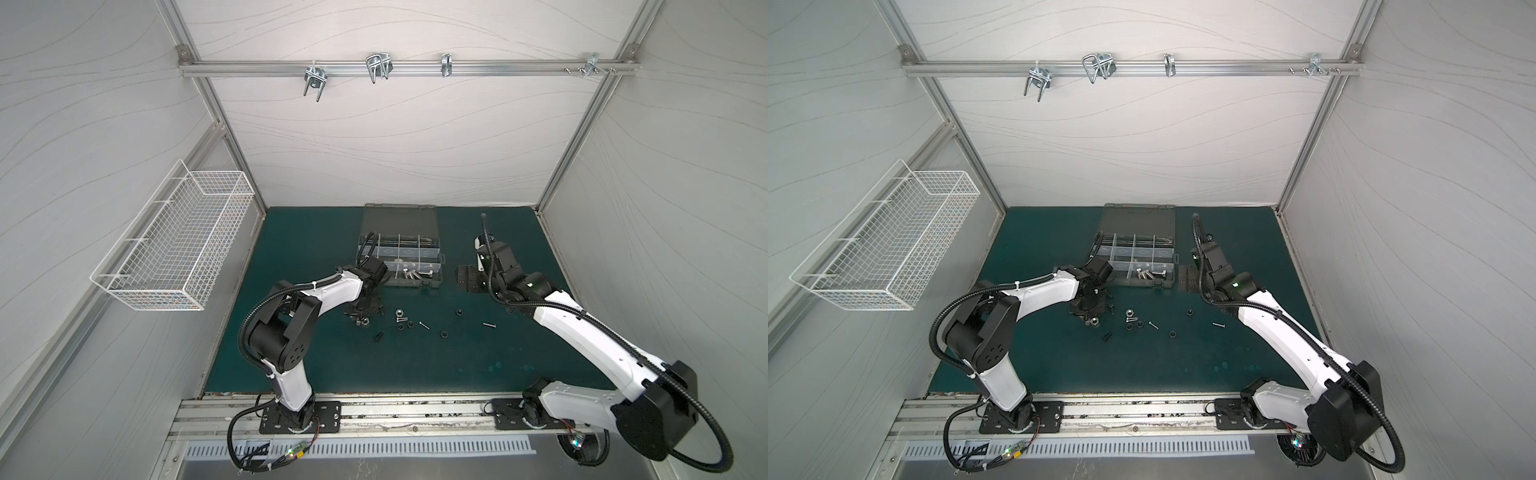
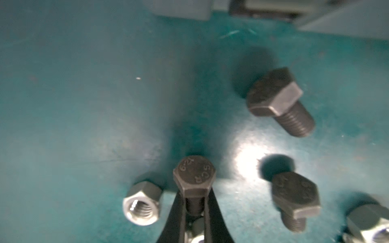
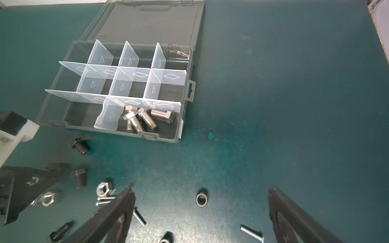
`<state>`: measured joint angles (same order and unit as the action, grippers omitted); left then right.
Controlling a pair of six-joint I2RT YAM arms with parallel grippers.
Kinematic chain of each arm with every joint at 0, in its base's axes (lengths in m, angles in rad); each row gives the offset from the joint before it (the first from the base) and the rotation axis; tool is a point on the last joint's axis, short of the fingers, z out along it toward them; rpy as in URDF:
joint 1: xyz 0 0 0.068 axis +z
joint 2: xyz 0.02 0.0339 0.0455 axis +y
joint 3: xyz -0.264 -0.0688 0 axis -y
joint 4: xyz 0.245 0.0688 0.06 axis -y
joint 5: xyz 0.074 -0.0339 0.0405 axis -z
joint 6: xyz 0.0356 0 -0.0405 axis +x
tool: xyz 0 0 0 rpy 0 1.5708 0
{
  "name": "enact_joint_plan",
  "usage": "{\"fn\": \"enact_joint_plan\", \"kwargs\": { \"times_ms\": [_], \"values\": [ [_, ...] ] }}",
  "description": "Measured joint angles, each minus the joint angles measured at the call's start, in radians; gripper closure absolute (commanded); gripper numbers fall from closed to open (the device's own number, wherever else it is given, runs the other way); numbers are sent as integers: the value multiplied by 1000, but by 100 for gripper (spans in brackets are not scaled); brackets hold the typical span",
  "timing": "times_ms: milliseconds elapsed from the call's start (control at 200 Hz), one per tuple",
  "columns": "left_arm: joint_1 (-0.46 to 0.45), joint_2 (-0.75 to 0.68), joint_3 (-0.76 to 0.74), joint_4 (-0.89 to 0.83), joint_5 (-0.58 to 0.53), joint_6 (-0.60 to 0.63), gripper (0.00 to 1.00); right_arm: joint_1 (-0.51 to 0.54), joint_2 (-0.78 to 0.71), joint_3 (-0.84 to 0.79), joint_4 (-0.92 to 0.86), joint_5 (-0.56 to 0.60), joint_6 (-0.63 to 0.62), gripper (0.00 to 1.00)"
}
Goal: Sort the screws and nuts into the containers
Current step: 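Carry the black bolt over the organizer box with the left gripper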
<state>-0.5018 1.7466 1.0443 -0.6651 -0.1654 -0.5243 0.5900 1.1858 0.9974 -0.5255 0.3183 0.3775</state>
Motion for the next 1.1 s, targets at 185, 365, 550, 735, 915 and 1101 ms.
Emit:
{"fn": "enact_joint_plan", "kwargs": {
  "times_ms": [185, 365, 550, 735, 915, 1101],
  "values": [
    [4, -22, 90, -42, -32, 24, 100, -2, 0, 0, 1, 7, 0, 1],
    [4, -16, 237, -45, -43, 64, 100, -2, -7, -4, 1, 18, 2, 1],
    [7, 70, 415, -45, -39, 111, 100, -2, -22, -11, 1, 22, 16, 1],
    [11, 187, 531, -64, -5, 151, 100, -3, -26, -14, 1, 23, 19, 1],
    [11, 253, 572, -88, 32, 170, 100, -3, -26, -14, 1, 23, 19, 1],
    [11, 288, 593, -100, 60, 179, 90, -3, -26, -14, 1, 22, 19, 1]
  ]
}}
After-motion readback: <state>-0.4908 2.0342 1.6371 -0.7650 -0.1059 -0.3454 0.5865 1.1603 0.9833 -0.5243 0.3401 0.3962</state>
